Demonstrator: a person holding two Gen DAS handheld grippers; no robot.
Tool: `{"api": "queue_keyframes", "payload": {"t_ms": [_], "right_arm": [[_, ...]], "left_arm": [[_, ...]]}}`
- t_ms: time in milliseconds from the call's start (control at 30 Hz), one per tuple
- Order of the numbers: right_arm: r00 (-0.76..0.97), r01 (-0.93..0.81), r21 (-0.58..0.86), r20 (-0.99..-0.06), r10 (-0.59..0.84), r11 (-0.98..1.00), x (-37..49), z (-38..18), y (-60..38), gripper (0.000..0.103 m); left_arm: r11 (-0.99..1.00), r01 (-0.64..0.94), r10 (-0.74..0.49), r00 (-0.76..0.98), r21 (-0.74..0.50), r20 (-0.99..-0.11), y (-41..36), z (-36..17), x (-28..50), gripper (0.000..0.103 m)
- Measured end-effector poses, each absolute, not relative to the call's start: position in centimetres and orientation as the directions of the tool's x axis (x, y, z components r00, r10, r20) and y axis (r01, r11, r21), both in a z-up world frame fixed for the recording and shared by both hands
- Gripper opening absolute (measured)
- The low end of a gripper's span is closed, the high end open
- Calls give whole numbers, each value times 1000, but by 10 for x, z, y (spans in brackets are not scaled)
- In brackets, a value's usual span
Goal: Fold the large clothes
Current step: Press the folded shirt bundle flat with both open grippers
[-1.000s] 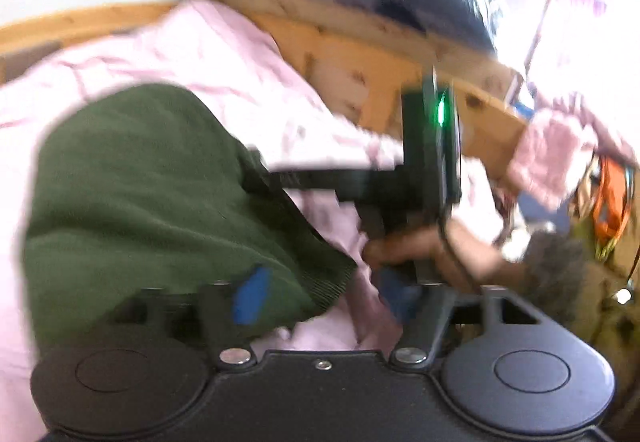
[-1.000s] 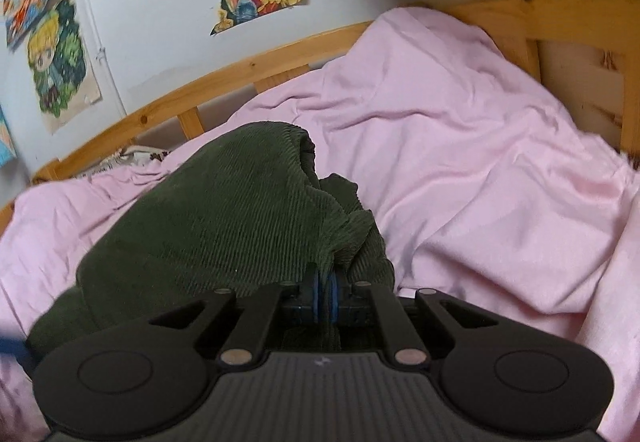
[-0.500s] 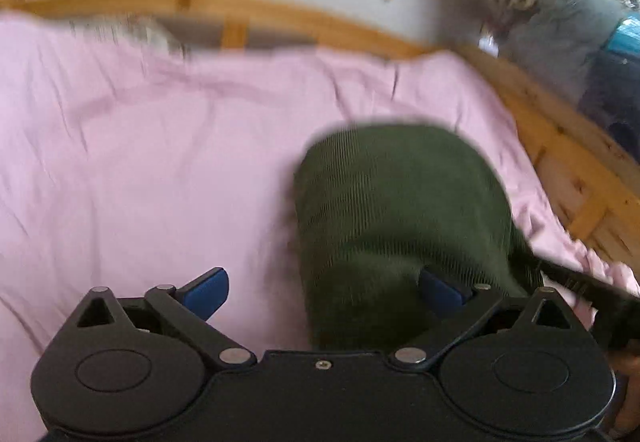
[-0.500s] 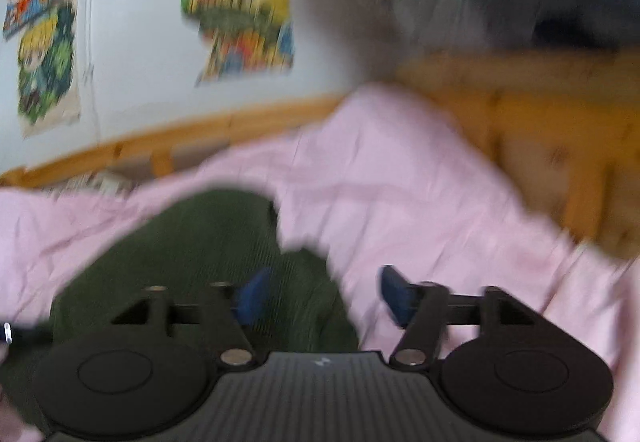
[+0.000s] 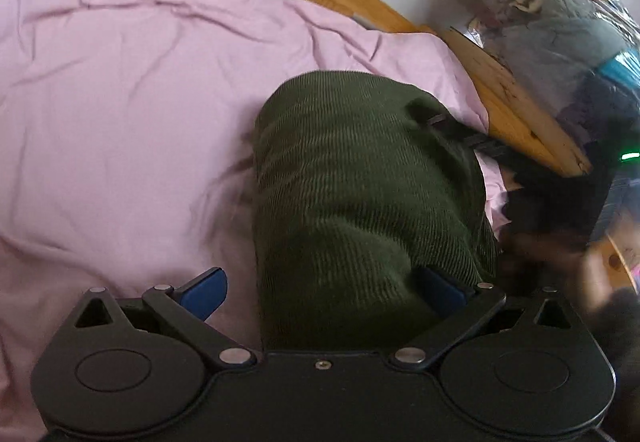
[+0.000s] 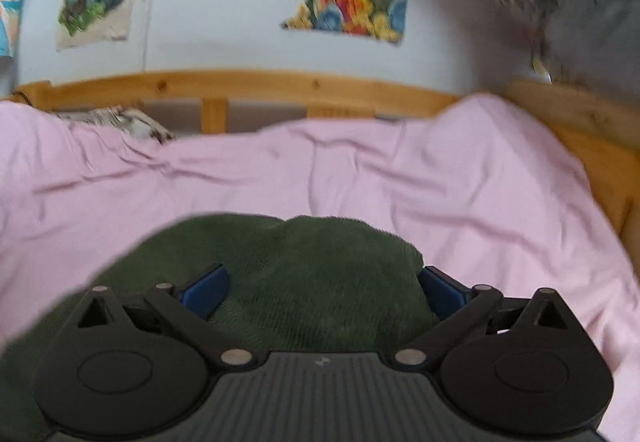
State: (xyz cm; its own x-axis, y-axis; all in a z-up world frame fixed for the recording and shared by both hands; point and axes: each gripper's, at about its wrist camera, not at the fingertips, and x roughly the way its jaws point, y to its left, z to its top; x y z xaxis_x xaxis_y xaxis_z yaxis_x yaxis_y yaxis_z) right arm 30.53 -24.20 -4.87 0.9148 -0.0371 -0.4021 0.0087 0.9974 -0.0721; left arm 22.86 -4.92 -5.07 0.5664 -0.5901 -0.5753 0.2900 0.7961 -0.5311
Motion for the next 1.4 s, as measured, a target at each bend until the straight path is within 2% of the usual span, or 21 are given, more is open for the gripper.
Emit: {"api": "queue_keyframes", "payload": {"t_ms": [100,233,333,500,600,767,933,1067,1200,1400], "right_arm": [[890,38,-12,-455,-39,999,316,-72,-255,102],[881,51,-6,-470,-48,999,318,-84,-261,102],[878,56,-12,-475,-55,998,319,-83,-261,102],[839,42,42,-544,-13,998,309,-52,-270,102],[862,58,72,-507,-13,996,266,-24,-265,103],[830,8,86,-557,42,996,211,-19,-256,103],[834,60,38,-551,-29,997,177,-45,-250,103],[812,114,125,-584,-20,986,183,-55,-260,103],[802,145,209,-597,9,967,189,-63,-273,103],[797,151,202,-604,1,968,192,-66,-274,103]], "left_arm": [[793,278,-597,528,-542,-604,-55,-62,237,102],[761,279,-639,473,-585,-606,-65,-80,247,102],[764,309,-641,472,-567,-605,-73,-85,251,102],[744,308,-662,462,-593,-590,-70,-86,254,103],[728,260,-674,445,-635,-590,-57,-80,251,102],[786,276,-606,516,-553,-605,-48,-57,232,102],[819,304,-567,560,-487,-604,-45,-39,213,102],[831,310,-551,574,-462,-606,-43,-40,205,102],[823,305,-560,576,-480,-595,-45,-48,207,103],[800,278,-585,555,-531,-591,-44,-58,211,103]]}}
